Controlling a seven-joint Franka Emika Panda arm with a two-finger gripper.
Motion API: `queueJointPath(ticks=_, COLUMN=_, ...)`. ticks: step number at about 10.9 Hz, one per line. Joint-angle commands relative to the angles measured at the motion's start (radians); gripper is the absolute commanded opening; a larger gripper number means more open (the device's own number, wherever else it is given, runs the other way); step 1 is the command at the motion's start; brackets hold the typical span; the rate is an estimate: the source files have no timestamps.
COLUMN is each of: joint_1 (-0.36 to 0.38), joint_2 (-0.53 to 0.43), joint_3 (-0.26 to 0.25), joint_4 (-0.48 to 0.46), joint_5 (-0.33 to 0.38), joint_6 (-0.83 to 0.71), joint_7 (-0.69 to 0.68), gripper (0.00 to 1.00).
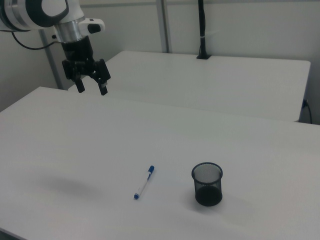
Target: Insert the marker
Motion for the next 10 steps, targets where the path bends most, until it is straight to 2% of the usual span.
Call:
queueJointPath(ticks=1, joint_1=0.011, joint_2=-0.003, joint_3=-0.004, joint_4=-0.015, joint_5=0.018, joint_6=-0.01, joint_7=0.013, gripper=1.0)
queueJointPath(ticks=7, joint_1=0.003, joint_2=-0.001, joint_3=-0.004, joint_4=-0.02, joint_5=0.019, joint_6=-0.004, joint_7=0.011, gripper=1.0)
queueJointPath(ticks=8, joint_1=-0.003, joint_2=-0.001, joint_3=-0.006, joint_4=-0.043, joint_5=0.008, joint_6=0.011, joint_7=0.005, gripper=1.0)
queueJointPath(ticks=10, joint_1=-0.072, joint_2=0.005, joint_3=-0.009, joint_4=-0.061, joint_5=0.005, joint_6=0.051, joint_7=-0.033, gripper=1.0)
